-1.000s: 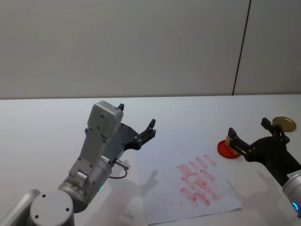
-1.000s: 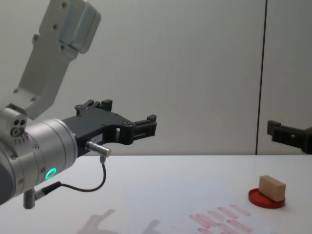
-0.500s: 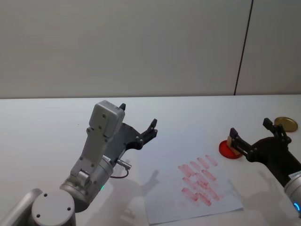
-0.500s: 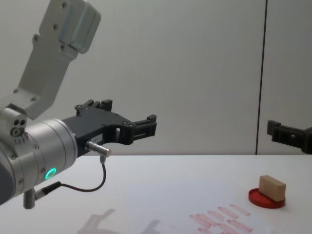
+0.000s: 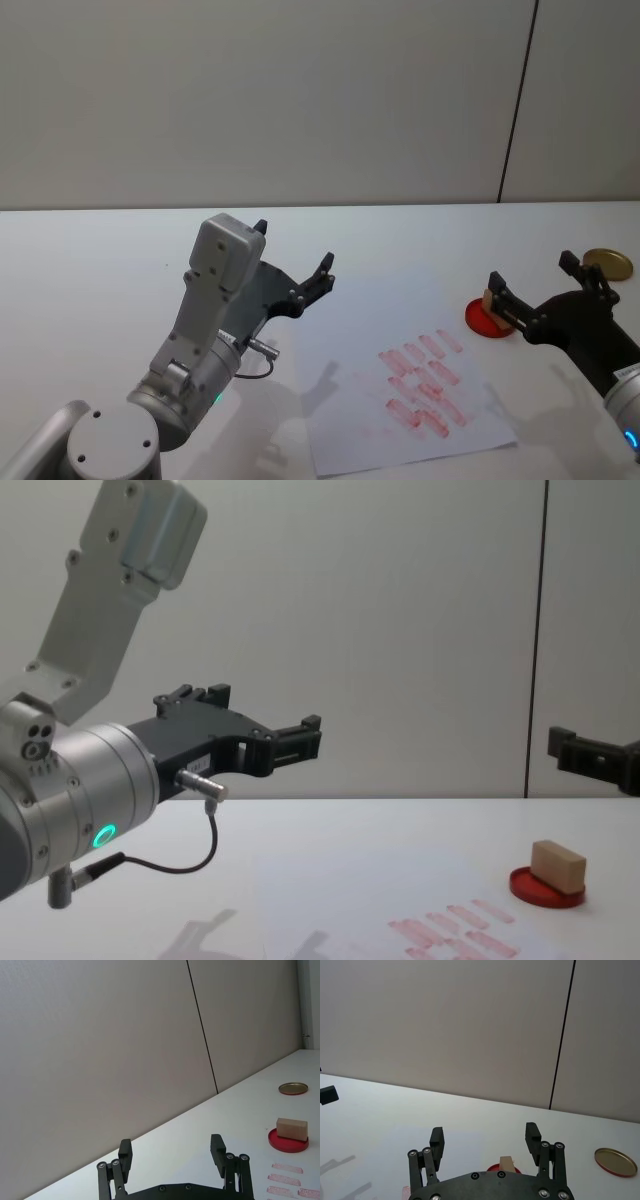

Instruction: Use the one hand to pick up the stamp and affix it onto the A4 paper.

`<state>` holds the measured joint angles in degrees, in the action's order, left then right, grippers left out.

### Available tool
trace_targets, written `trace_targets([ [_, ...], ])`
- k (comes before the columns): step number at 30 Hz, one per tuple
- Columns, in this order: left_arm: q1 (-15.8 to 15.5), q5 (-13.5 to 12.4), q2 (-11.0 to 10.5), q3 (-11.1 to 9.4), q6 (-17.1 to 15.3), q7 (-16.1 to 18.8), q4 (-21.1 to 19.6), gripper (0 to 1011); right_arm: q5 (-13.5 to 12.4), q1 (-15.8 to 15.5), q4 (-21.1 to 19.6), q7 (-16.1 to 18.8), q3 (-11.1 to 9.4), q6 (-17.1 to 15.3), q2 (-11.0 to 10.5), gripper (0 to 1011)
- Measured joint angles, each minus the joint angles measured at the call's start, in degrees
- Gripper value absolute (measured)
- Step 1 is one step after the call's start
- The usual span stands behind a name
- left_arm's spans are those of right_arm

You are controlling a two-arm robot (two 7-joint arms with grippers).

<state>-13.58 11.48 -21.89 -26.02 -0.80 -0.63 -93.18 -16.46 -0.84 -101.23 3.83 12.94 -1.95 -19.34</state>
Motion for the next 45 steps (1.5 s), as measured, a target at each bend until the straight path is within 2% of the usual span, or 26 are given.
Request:
trace_targets([
  [20,0.0,0.0,0.0,0.0,0.0,0.01,0.0,993,0.01,0.01,0.01,0.0,-0.01,-0.01,0.01,1001],
  [26,0.0,0.0,0.0,0.0,0.0,0.0,0.0,993,0.48,0.31,0.18,-0.76,-0.12,-0.93,0.2,1001],
  [33,0.0,0.0,0.0,0.0,0.0,0.01,0.0,993,1.46,1.68,0.95,-2.4,-0.36,-3.87,0.86,1001],
  [45,0.0,0.0,0.0,0.0,0.0,0.01,0.0,993,3.26,6.74,4.99,-3.96,-0.76,-11.51,2.87,1001],
])
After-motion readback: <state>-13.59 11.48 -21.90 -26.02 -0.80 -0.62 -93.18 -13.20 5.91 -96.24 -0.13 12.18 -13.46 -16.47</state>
